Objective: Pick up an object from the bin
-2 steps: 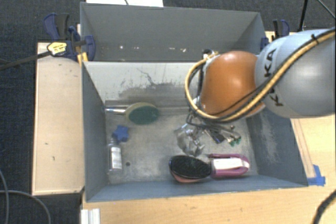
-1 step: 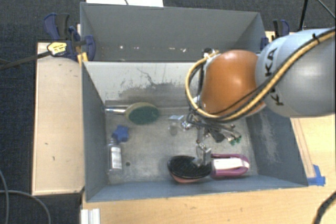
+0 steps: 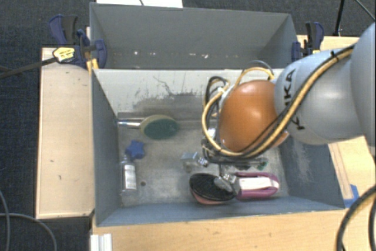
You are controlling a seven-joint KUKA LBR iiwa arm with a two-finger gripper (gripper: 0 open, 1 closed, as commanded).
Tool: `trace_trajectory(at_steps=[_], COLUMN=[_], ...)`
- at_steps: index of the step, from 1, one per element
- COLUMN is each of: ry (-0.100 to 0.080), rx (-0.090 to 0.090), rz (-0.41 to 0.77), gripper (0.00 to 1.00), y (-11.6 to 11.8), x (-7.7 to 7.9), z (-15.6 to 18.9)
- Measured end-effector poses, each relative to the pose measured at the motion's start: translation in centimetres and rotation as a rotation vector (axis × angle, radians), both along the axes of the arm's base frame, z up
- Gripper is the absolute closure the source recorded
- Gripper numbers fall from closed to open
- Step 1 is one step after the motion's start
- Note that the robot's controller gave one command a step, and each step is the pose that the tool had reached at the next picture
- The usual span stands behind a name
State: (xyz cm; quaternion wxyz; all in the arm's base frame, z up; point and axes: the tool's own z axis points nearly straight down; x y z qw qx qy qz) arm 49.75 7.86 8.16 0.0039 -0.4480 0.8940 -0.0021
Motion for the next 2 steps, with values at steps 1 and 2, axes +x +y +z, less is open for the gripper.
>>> trace_trajectory(at_steps=[1,2], ry=[-0.009,-0.014], rx=[-0.003,0.005], rz=[0.329,0.33], gripper=[0.0,1.0], y=[0.26,0.67], x=[-1.43,-1.41], z=[-0.7,-0.66])
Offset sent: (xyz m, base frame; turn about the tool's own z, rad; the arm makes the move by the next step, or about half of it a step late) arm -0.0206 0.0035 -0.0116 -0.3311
